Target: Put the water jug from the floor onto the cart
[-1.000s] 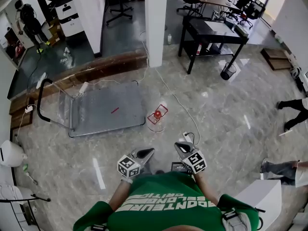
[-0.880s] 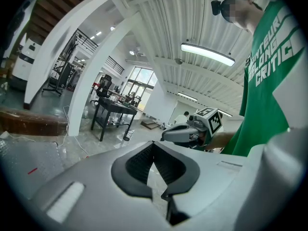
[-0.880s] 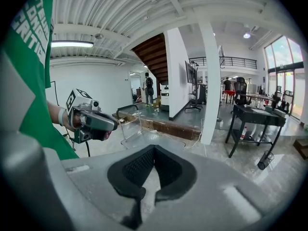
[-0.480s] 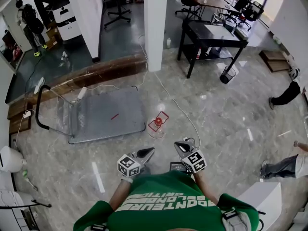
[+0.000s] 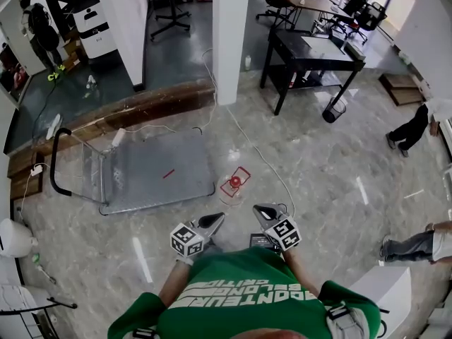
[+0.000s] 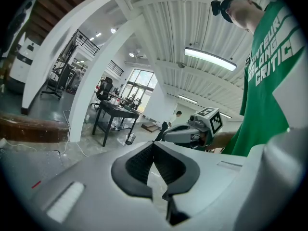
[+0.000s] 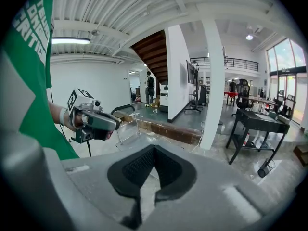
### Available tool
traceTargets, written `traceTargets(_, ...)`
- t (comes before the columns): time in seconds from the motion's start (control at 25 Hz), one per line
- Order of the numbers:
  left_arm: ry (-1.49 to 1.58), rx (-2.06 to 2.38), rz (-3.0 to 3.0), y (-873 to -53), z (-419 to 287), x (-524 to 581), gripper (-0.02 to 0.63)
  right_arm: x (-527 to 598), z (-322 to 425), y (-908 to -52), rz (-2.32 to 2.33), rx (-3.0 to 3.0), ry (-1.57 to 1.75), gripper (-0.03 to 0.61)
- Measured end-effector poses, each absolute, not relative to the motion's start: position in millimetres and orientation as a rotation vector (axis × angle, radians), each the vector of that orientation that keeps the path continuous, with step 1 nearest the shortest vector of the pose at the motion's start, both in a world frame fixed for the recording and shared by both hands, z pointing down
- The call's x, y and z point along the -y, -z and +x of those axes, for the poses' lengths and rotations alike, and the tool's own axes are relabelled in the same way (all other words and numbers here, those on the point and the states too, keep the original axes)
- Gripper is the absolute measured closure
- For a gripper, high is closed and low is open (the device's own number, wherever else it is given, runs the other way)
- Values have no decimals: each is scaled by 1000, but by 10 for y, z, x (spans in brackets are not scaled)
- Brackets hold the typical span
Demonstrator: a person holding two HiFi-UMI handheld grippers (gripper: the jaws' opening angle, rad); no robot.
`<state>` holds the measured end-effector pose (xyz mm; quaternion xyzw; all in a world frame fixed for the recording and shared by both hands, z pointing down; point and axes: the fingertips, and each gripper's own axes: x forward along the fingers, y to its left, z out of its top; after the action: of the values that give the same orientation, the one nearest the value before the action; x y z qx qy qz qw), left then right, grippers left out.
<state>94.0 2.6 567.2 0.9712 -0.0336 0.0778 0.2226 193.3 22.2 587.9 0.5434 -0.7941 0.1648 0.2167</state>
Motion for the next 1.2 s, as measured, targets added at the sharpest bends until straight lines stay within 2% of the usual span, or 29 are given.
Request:
traceTargets(0.84,-205,35,2672,-5811,452,659,604,324,1424,-5910,1510,2148,-464,585)
traceTargets(1.2,-264,-136,2653,-5895,668,566,604,135,1546,-5951,1603,2056,-534,585)
